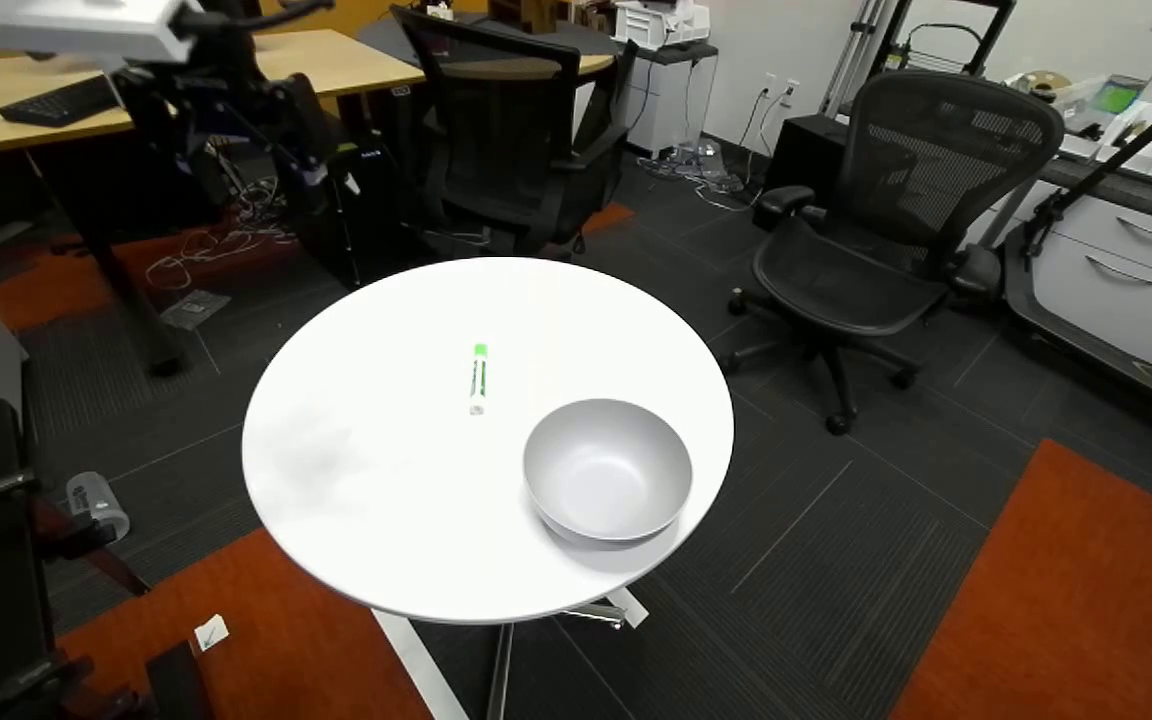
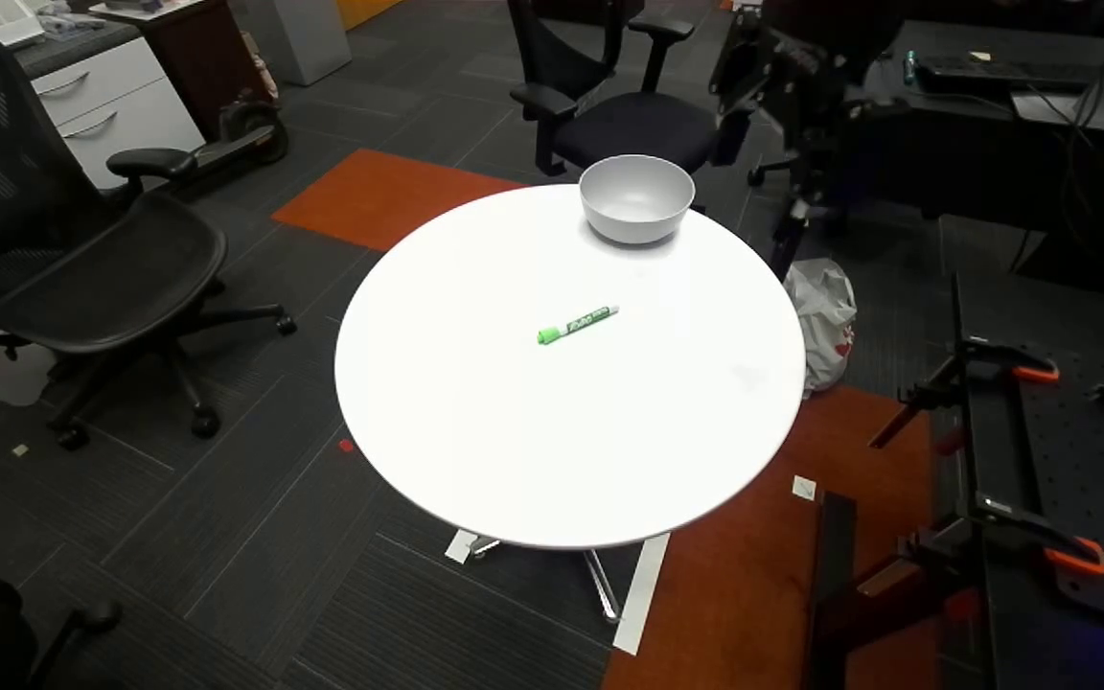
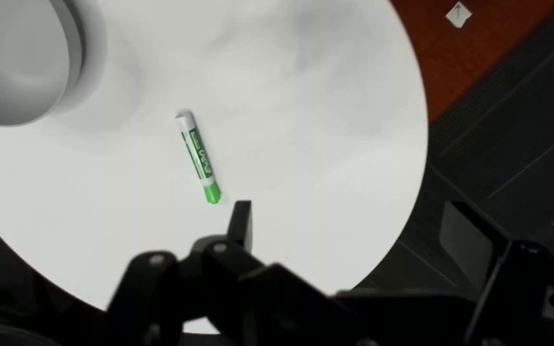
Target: Place the green marker inside the grey bowl
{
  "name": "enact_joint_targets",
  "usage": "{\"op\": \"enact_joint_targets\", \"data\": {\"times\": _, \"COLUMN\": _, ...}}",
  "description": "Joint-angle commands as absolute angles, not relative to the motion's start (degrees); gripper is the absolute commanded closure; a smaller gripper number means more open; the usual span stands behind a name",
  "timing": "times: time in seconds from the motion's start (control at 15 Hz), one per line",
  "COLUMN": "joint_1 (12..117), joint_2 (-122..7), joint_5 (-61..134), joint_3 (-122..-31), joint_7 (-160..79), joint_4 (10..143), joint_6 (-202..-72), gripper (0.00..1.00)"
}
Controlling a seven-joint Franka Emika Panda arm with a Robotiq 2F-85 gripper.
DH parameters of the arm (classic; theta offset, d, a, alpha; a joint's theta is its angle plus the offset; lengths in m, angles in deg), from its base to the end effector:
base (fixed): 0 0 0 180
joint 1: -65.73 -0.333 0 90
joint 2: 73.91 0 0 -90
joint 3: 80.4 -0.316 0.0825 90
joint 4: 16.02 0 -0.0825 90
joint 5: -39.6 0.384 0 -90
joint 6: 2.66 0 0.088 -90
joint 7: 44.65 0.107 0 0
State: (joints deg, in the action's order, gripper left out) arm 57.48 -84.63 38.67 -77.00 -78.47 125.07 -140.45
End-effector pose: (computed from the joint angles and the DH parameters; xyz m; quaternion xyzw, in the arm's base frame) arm 0.4677 0.0396 0.3781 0.9397 0.3359 0.0624 0.0164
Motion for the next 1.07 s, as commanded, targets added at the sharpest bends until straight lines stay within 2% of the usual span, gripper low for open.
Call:
{"op": "enact_joint_targets", "data": {"times": 0.0, "joint_1": 59.1, "joint_2": -75.7, "joint_5": 37.6, "joint_3": -77.8, "joint_7": -81.3, "joint_4": 121.9, "joint_6": -150.3, "gripper": 0.0}}
{"op": "enact_joint_targets", "data": {"times": 0.2, "joint_1": 60.3, "joint_2": -69.7, "joint_5": 38.1, "joint_3": -78.7, "joint_7": -82.0, "joint_4": 118.9, "joint_6": -153.6, "gripper": 0.0}}
{"op": "enact_joint_targets", "data": {"times": 0.53, "joint_1": 63.2, "joint_2": -62.0, "joint_5": 35.9, "joint_3": -80.0, "joint_7": -80.5, "joint_4": 111.2, "joint_6": -149.8, "gripper": 0.0}}
{"op": "enact_joint_targets", "data": {"times": 1.0, "joint_1": 66.8, "joint_2": -54.9, "joint_5": 36.4, "joint_3": -82.4, "joint_7": -84.4, "joint_4": 100.2, "joint_6": -130.7, "gripper": 0.0}}
